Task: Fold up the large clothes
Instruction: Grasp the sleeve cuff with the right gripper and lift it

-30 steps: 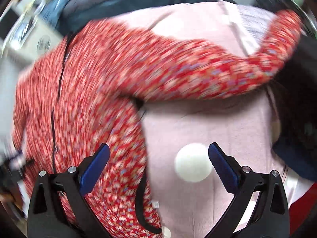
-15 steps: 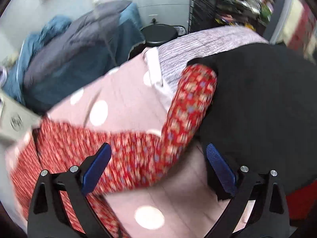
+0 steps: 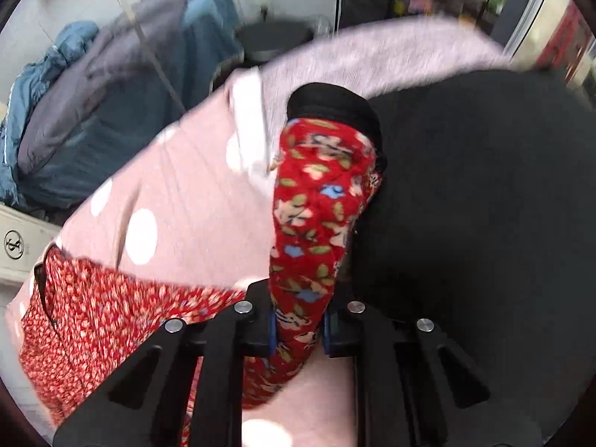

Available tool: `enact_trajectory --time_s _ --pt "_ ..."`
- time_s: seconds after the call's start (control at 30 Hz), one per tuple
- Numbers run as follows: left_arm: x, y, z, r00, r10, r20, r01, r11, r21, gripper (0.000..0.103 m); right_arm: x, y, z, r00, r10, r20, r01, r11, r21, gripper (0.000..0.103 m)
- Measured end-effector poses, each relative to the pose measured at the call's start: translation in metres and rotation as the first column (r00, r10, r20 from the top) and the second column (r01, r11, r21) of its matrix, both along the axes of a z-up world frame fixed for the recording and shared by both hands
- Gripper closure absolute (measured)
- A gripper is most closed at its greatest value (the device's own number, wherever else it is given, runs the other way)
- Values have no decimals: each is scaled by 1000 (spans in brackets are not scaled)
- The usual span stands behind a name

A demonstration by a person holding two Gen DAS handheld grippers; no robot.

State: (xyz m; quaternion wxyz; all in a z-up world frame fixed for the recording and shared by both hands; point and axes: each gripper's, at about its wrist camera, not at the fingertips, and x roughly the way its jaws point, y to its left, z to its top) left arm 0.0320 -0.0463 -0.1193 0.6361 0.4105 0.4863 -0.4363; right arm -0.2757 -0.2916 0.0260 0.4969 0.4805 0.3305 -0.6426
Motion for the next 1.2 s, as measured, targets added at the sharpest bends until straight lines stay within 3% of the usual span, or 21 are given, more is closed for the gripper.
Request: enact_trajectory --time_s 0.17,0.23,0.4,0.53,0.73,0.87,0.93,1.03,1.2 --pt "7 -2 0 999 25 -23 -25 1000 -11 6 -26 4 85 1000 18 -19 -22 966 -259 87" --pt "6 -4 -1 999 23 -27 -23 1000 -12 6 -25 2 87 999 30 -17 -33 967 -252 87" --pt "1 -7 -1 1000 6 -22 -6 1000 -13 6 -7 3 45 997 38 -66 -48 985 -164 87" --pt "2 -5 -1 1000 10 -7 -10 1000 -4 6 7 12 33 995 50 -88 -61 989 -135 86" --pt "28 1 -6 995 87 -39 -88 996 -22 6 57 3 60 981 137 -136 -162 967 -196 86" --pt "39 1 -6 994 103 -46 -105 994 -37 6 131 2 89 948 274 -159 -309 915 -260 86" --pt "42 0 -5 993 108 -50 -110 993 -47 6 176 5 99 917 360 -169 -395 875 -279 86" --pt "52 3 -2 992 114 -51 -117 991 -63 6 258 21 105 834 522 -180 -552 780 -295 86" --pt "56 15 9 988 149 -38 -152 985 -82 6 399 69 83 605 775 -185 -790 554 -262 86"
